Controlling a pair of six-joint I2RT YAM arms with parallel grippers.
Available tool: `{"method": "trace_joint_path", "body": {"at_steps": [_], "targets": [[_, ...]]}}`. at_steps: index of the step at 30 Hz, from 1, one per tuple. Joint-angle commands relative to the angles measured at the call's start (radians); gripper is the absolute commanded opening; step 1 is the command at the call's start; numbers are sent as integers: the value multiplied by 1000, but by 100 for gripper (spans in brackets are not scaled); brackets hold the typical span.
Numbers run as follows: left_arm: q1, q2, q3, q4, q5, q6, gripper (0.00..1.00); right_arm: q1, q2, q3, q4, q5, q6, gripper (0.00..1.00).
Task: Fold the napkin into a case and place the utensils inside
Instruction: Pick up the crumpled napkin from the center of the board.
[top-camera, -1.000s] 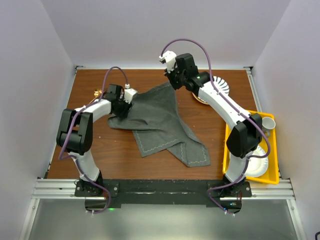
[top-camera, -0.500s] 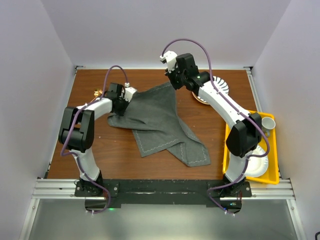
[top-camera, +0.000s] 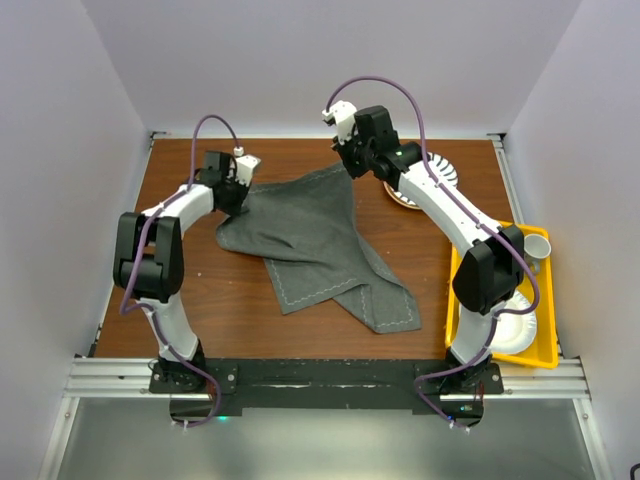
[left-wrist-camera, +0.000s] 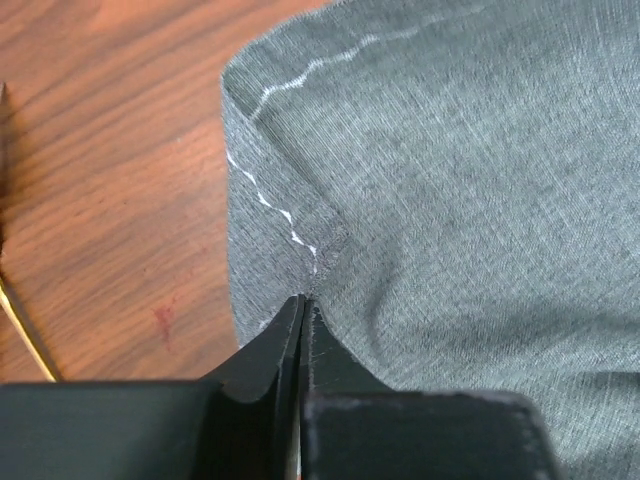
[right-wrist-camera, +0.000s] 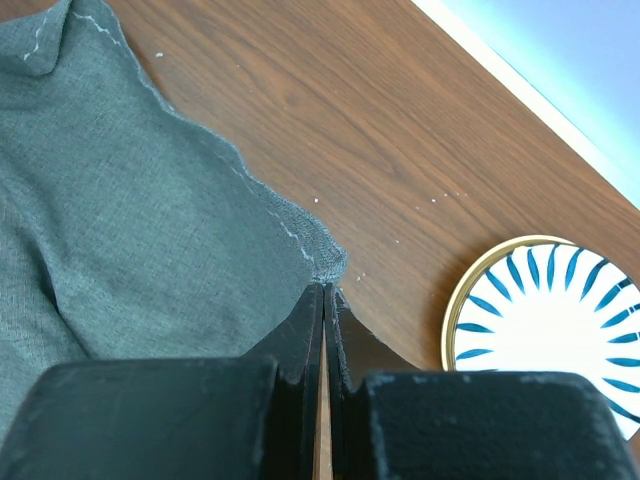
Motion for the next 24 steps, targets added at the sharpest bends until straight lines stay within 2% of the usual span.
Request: {"method": "trace_joint_path", "body": {"at_steps": [1, 4, 10, 13, 17, 21, 23, 24], "targets": [[15, 15, 35, 19, 36, -35, 0, -5, -32, 16, 14, 7, 6, 0], [47, 7, 54, 10, 66, -54, 0, -7, -34, 17, 14, 10, -1, 0], [163, -97, 130, -19, 299, -55, 0, -59, -35, 75, 12, 33, 7, 0], [190, -149, 197, -44, 368, -41, 0, -97, -29, 135, 14, 37, 13, 0], [202, -198, 281, -44, 401, -52, 0, -142, -18, 223, 31, 44, 16, 0], [210, -183, 439, 11, 436, -133, 0, -166, 5, 304, 130, 71, 27, 0], [214, -157, 520, 37, 464, -169, 0, -177, 52, 405, 187, 83, 27, 0], [214, -125, 618, 60, 474, -204, 0, -180, 72, 454, 198, 83, 29, 0]]}}
